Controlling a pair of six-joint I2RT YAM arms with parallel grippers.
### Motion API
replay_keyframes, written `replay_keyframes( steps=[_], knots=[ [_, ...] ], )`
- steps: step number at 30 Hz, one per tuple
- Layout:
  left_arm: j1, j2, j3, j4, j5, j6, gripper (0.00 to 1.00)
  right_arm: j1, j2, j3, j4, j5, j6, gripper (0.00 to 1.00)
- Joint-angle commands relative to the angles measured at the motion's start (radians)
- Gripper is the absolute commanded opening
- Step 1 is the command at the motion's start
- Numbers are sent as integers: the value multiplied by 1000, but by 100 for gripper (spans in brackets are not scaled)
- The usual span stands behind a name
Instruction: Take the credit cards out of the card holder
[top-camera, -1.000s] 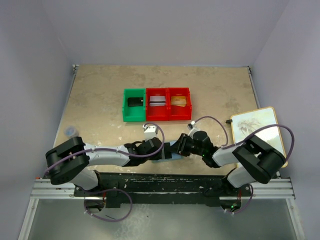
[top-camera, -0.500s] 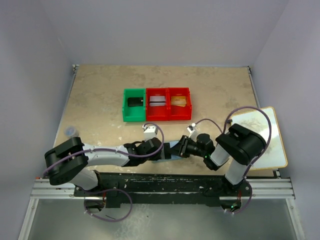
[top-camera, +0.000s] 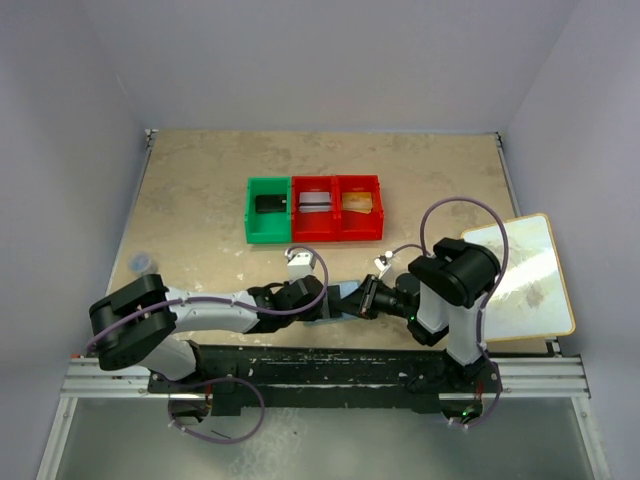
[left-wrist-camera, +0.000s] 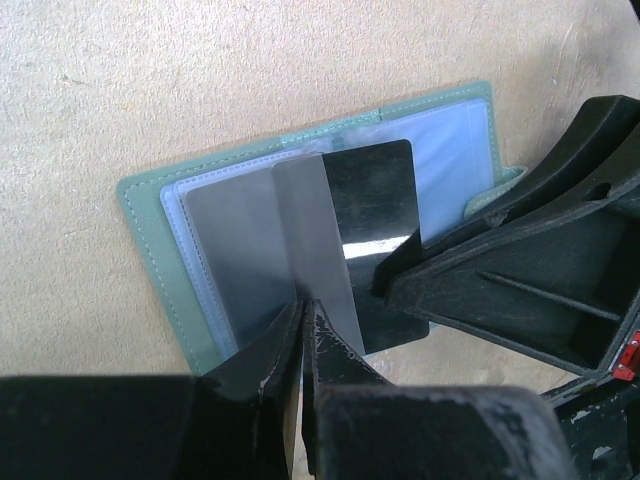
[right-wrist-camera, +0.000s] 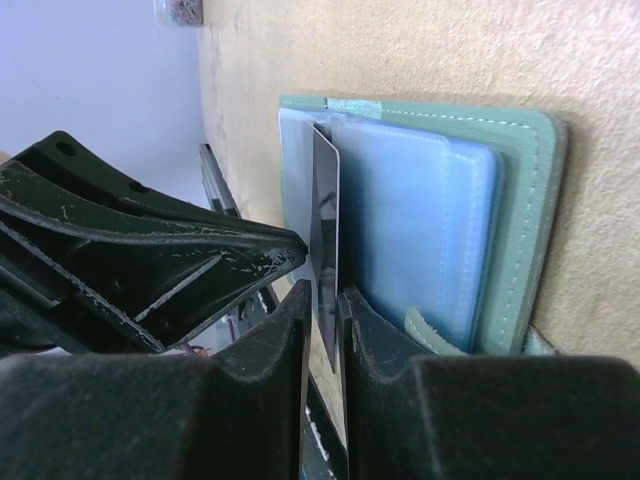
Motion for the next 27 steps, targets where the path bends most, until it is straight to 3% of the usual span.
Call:
replay_keyframes(
  steps=[1, 9, 18, 27],
  knots=[
    [-3, 8, -22, -79, -22, 15, 1, 4, -49, 1, 7, -19, -28, 18],
    [-3, -3, -26, -84, -25, 11, 1, 2, -157, 17, -131, 7, -60, 1],
    [-3, -17, -31, -94, -32, 11, 1, 1, -261, -29, -210, 74, -67, 0],
    [-3, -21, -31, -73, -29, 10, 1, 2, -306, 49, -437, 72, -145, 1]
  ],
)
